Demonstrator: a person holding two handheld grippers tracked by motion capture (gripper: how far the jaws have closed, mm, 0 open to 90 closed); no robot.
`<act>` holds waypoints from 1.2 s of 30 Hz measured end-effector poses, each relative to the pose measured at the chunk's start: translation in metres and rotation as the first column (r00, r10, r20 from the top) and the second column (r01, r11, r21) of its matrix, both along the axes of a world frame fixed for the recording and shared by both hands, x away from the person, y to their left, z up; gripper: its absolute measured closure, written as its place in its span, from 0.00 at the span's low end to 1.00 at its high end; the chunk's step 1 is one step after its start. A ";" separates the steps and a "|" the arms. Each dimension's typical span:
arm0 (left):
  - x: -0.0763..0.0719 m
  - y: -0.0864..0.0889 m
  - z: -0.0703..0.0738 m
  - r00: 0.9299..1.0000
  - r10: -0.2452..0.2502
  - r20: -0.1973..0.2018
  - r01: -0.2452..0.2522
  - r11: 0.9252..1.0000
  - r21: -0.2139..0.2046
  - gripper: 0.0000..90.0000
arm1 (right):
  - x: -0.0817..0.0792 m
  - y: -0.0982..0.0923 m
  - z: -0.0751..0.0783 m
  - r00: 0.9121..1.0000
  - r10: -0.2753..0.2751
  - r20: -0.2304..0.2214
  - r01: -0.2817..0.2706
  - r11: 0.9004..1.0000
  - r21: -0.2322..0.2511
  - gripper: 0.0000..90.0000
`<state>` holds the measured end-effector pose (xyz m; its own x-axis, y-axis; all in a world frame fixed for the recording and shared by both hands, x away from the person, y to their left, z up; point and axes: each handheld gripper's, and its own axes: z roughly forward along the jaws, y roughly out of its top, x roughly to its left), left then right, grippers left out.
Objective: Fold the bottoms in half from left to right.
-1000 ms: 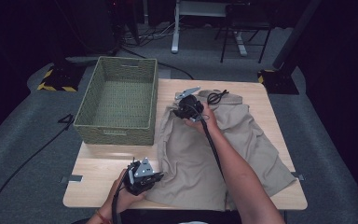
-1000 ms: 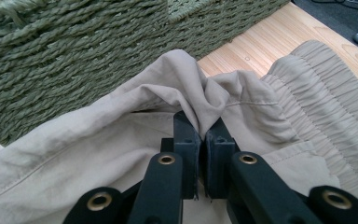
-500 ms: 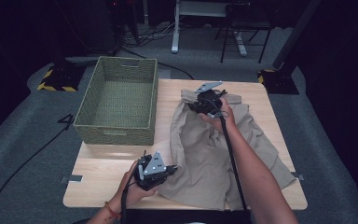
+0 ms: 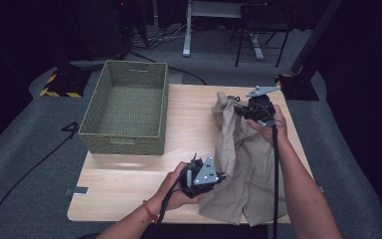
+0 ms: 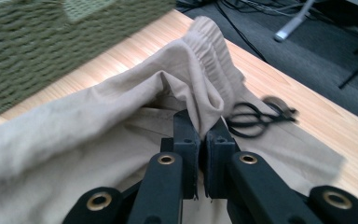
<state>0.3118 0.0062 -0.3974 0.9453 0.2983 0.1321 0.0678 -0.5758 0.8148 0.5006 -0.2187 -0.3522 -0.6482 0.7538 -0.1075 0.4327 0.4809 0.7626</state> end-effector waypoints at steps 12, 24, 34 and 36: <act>0.018 -0.065 -0.044 0.996 -0.051 -0.078 0.061 0.990 0.130 0.97 | 0.002 -0.067 -0.041 0.989 -0.122 -0.081 0.122 0.992 0.000 0.96; 0.026 -0.087 -0.090 0.990 -0.033 -0.138 0.068 0.964 0.258 0.95 | 0.004 -0.090 -0.098 0.971 -0.167 -0.173 0.154 0.984 -0.086 0.95; 0.035 -0.044 -0.091 0.978 -0.005 -0.207 0.054 0.972 0.229 0.96 | 0.002 -0.074 -0.119 0.964 -0.132 -0.229 0.103 0.986 -0.135 0.95; 0.035 -0.025 -0.091 0.977 0.011 -0.215 0.040 0.971 0.234 0.96 | 0.000 -0.066 -0.122 0.960 -0.109 -0.258 0.086 0.991 -0.102 0.95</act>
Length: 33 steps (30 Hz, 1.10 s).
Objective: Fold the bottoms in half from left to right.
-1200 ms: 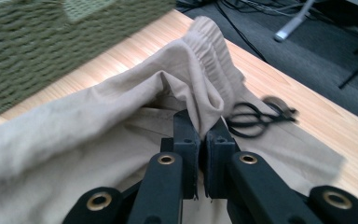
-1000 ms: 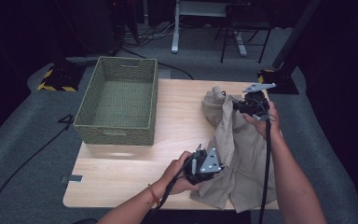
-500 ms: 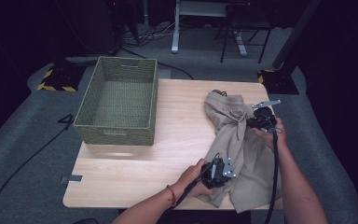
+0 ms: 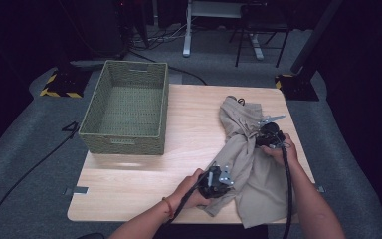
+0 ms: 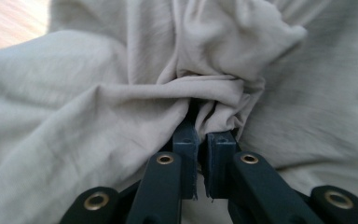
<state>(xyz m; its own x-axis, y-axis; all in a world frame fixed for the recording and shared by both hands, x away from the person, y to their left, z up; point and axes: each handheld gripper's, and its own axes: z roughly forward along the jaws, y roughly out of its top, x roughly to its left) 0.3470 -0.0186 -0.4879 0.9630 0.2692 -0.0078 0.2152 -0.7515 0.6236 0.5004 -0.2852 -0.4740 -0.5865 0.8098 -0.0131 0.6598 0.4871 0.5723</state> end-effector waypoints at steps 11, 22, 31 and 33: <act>-0.005 0.100 0.003 0.985 0.175 0.006 -0.175 0.984 0.035 0.90 | -0.016 0.065 -0.003 0.995 0.096 -0.004 -0.095 0.995 0.033 0.82; -0.039 0.158 0.013 0.950 0.311 0.018 -0.310 0.950 -0.041 0.33 | -0.029 0.058 0.031 0.991 0.121 0.060 -0.126 0.987 0.101 0.36; -0.040 0.154 -0.001 0.952 0.304 -0.026 -0.305 0.952 -0.028 0.25 | -0.051 0.054 0.062 0.977 0.133 0.167 -0.158 0.976 0.149 0.33; -0.039 0.151 -0.004 0.952 0.307 -0.017 -0.307 0.951 -0.020 0.25 | -0.051 0.057 0.064 0.977 0.120 0.175 -0.150 0.975 0.165 0.33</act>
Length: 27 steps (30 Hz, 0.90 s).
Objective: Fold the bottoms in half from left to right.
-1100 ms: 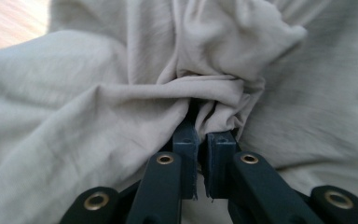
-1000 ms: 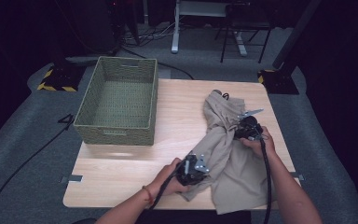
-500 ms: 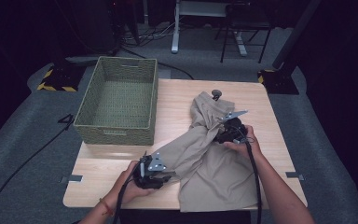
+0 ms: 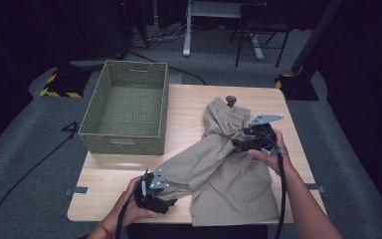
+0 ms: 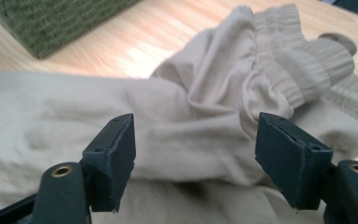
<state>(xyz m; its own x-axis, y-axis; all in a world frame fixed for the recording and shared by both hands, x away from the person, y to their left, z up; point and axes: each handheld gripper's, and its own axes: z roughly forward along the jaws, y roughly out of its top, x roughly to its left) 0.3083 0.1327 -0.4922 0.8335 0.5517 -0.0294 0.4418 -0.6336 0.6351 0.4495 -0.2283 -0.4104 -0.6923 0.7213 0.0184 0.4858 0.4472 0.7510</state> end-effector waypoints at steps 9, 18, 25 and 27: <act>0.008 -0.001 0.001 0.997 0.036 0.068 -0.038 0.999 0.030 0.67 | 0.040 0.016 -0.048 0.982 -0.087 -0.168 0.072 0.993 -0.096 0.38; 0.004 0.004 0.033 0.971 0.073 0.228 -0.072 0.997 -0.014 0.93 | 0.040 0.020 -0.027 0.997 -0.028 -0.077 0.021 0.996 -0.084 0.91; 0.001 -0.008 0.085 0.950 0.044 0.310 -0.014 0.995 -0.098 0.93 | 0.044 0.001 0.019 0.997 -0.083 0.008 0.083 0.996 -0.029 0.92; -0.002 -0.018 0.099 0.943 0.006 0.333 0.029 0.995 -0.100 0.93 | 0.046 -0.006 0.029 0.995 -0.100 0.025 0.101 0.994 -0.029 0.92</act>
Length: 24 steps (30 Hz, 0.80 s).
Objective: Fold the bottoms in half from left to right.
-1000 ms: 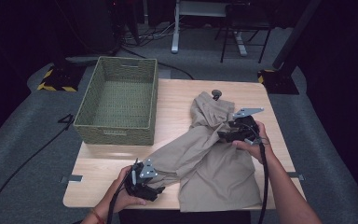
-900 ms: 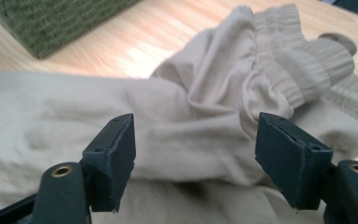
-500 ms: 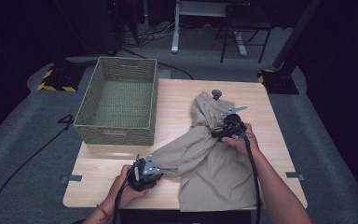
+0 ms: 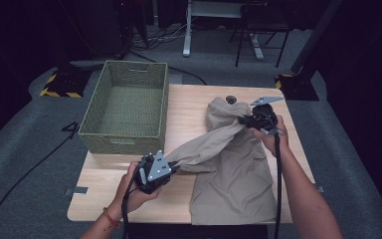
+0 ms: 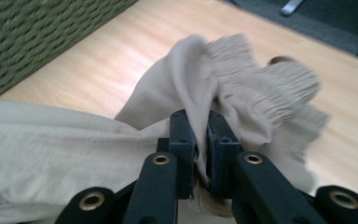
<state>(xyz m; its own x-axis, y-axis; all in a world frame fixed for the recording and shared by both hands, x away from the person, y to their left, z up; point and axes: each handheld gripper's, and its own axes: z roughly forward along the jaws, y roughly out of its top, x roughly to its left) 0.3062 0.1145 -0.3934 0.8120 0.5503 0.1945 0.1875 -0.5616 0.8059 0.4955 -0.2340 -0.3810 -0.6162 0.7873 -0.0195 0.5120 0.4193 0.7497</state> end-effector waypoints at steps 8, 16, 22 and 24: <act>-0.015 -0.064 0.027 0.977 -0.212 0.013 0.212 0.977 -0.022 0.91 | 0.004 -0.030 0.008 0.998 -0.056 0.000 0.056 0.998 -0.017 0.93; -0.018 -0.144 0.002 0.923 -0.377 -0.076 0.380 0.924 0.037 0.89 | 0.006 -0.067 -0.019 0.990 -0.138 -0.035 0.135 0.988 -0.080 0.90; -0.012 -0.182 -0.047 0.895 -0.390 -0.218 0.418 0.903 0.100 0.85 | 0.006 -0.093 -0.055 0.976 -0.201 -0.078 0.190 0.973 -0.132 0.83; -0.010 -0.189 -0.058 0.885 -0.378 -0.270 0.414 0.906 0.090 0.74 | 0.004 -0.097 -0.064 0.974 -0.211 -0.076 0.198 0.968 -0.155 0.76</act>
